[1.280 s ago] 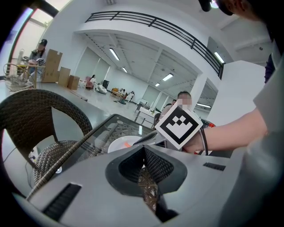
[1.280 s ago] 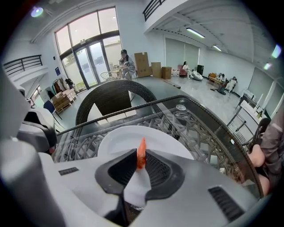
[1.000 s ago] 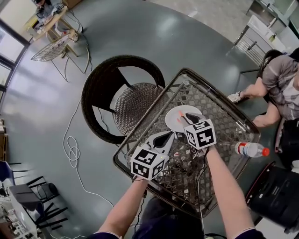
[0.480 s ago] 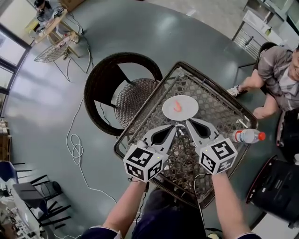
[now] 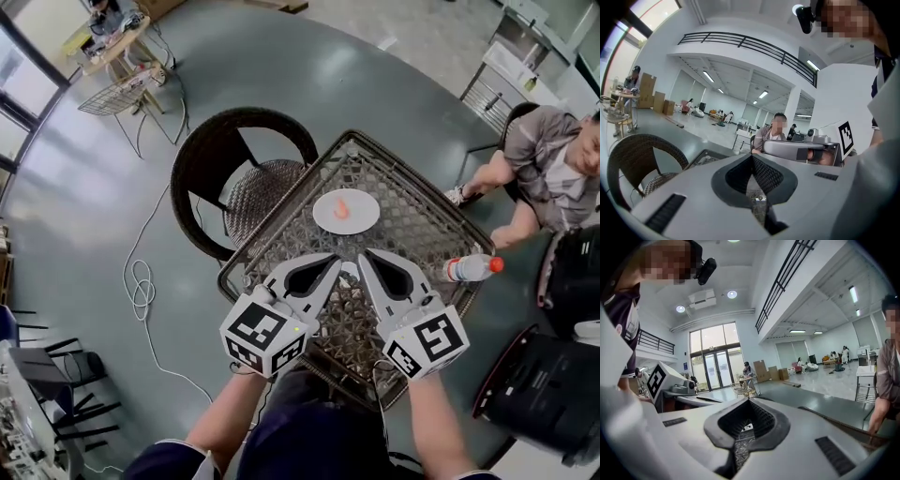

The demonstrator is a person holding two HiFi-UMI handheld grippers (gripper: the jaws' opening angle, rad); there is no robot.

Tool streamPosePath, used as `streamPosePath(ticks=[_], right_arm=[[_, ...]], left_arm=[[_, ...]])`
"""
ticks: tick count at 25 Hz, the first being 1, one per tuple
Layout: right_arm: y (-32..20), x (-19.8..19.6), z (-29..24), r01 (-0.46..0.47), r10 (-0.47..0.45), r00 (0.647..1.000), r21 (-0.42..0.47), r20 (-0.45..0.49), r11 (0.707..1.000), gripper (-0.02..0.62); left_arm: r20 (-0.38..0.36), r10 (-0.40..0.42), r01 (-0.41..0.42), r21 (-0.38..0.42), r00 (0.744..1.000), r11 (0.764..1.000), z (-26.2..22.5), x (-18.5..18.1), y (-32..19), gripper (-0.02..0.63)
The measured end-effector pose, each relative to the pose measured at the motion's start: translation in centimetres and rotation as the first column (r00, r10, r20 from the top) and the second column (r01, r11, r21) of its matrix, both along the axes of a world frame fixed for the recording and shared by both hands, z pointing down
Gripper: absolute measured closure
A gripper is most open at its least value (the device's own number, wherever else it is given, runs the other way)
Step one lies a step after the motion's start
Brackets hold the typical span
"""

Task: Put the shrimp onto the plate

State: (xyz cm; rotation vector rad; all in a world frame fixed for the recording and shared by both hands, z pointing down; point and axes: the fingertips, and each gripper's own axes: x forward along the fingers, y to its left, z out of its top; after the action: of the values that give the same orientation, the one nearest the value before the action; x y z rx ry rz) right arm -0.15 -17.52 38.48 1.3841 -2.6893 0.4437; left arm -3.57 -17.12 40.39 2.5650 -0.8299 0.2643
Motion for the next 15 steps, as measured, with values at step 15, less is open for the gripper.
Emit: streamPosePath(ticks=[15], right_arm=[[1.5, -0.1, -3.7, -0.014, 0.013, 1.0, 0.052, 0.009, 0.999, 0.591]], left_arm=[[-0.017, -0.017, 0.018, 0.06, 1.0, 0.998, -4.0, -0.8, 1.7, 0.597]])
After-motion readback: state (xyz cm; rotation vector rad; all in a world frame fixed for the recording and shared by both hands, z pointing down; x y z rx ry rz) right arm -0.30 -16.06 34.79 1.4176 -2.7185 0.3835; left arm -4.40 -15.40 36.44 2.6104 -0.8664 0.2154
